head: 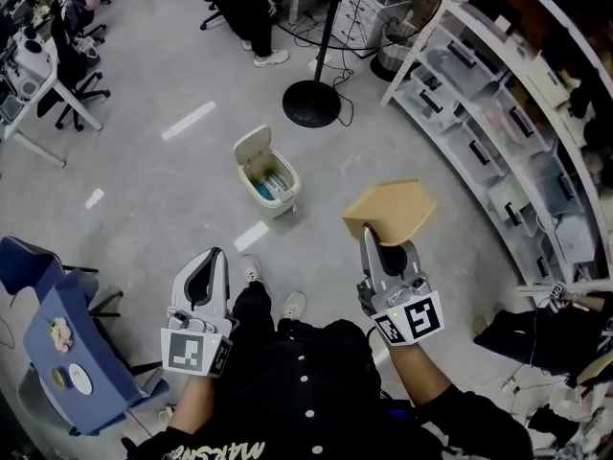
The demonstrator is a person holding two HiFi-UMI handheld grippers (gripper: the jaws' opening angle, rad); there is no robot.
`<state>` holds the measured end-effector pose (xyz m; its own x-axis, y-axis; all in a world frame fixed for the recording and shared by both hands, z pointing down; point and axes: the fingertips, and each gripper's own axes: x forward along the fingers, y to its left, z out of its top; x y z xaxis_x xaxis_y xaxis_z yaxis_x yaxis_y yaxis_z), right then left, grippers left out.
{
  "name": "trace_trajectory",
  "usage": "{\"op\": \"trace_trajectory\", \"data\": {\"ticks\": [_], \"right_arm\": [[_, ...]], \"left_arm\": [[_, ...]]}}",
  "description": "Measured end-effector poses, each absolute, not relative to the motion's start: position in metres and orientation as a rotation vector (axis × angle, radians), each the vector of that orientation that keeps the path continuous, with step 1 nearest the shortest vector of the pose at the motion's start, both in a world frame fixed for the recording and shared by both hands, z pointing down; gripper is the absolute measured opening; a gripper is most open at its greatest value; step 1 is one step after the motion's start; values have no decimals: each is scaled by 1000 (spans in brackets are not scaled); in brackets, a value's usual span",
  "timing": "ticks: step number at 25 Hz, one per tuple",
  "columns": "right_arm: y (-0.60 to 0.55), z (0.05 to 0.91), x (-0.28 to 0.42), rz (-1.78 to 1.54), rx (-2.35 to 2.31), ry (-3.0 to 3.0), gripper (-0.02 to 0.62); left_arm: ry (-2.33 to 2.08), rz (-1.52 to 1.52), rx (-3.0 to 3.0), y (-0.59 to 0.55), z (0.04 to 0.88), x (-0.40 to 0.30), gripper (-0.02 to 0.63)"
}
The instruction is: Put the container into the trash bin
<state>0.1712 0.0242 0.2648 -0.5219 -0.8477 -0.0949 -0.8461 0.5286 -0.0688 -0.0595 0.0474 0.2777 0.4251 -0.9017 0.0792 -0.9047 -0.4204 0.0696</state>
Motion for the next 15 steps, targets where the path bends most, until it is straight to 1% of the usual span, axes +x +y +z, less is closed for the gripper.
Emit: {"op": "trace_trajectory", "data": {"ticks": [15], "right_arm": [[-54,253,152,76,-1494,2636,25]], "left_arm": [[-1630,-26,2603,-37,273,-82,1]]}}
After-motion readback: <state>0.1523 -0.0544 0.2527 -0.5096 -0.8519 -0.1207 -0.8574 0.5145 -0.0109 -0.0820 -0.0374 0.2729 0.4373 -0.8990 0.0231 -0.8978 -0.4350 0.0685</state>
